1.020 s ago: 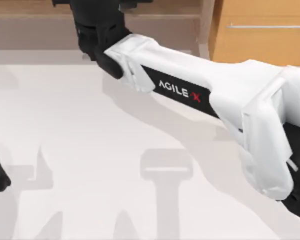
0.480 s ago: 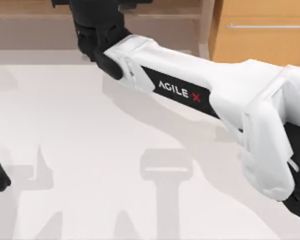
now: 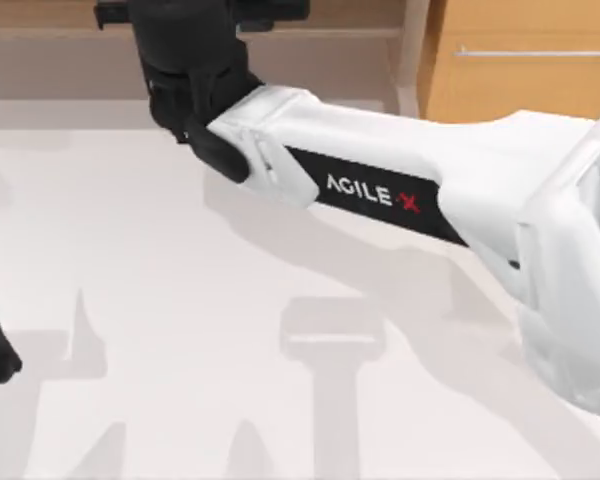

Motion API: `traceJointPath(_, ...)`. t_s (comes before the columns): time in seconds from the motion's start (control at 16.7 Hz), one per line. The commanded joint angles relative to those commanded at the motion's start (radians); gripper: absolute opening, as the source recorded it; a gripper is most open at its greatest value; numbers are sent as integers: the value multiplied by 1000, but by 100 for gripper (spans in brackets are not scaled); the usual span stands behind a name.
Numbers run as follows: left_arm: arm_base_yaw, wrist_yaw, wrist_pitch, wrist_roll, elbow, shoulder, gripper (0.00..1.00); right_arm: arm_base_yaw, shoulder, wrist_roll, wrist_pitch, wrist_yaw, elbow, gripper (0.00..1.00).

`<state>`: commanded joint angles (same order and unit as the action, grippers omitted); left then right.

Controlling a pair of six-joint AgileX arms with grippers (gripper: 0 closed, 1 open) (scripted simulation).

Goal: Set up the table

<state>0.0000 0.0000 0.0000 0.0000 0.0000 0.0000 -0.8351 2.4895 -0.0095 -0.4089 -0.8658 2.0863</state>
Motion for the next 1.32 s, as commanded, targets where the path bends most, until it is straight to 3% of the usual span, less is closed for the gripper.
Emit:
traceJointPath(0.36,0,0,0,0,0,0,100,6,-7,6,0,7,-10,0)
traceJointPath(0.54,0,0,0,0,0,0,100,17,-72,72,-3,83,-80,0)
traceJointPath(0.84,0,0,0,0,0,0,100,56,-269,318,-15,360,-343,0)
traceJointPath(1.32,0,0,0,0,0,0,100,278,-772,826,-20,951,-927,0)
